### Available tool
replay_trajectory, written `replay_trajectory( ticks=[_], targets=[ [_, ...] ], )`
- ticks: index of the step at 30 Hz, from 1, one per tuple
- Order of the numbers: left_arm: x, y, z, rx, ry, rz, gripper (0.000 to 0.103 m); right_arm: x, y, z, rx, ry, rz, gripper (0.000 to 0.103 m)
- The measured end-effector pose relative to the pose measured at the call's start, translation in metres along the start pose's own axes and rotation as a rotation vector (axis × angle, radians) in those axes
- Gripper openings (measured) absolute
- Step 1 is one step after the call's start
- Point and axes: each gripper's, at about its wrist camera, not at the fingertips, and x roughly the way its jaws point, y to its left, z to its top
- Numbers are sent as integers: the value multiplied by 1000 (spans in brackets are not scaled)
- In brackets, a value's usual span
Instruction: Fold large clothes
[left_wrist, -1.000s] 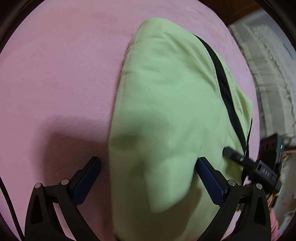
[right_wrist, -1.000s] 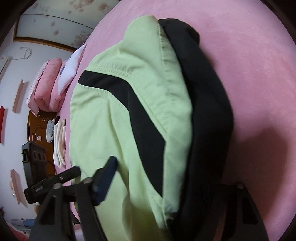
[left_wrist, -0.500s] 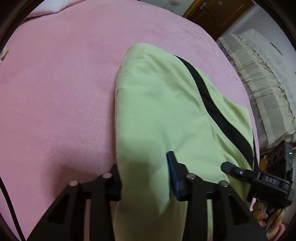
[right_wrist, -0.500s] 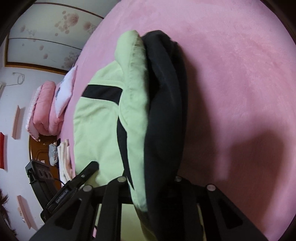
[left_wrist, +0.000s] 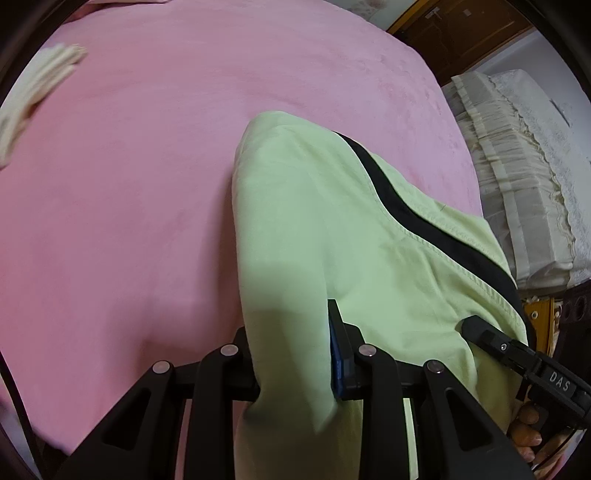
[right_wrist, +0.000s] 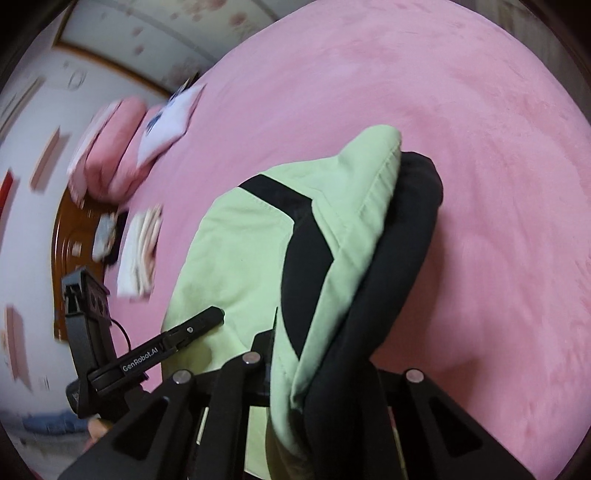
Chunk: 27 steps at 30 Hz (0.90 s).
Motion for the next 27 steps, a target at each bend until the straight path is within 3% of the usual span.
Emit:
replay_trajectory(
  ticks=[6,11,15,20,27],
  targets=[
    [-104,18,-56,6,-13,45,24,-36,72,-51,-168,63,41,10],
    [-192,33,-83,-43,-105,128,24,-54,140,-70,-250,58,143,10],
    [-245,57,-91,-89,-193,151,24,-60,202,-75,-356,29,180,10],
    [-297,110,-67,-49,-283,161,24,-39,278,-74,-423,-35,195,10],
    [-362,243,4,13,-383,107,24,20,400,-55,-427,-161,216,10]
  ],
)
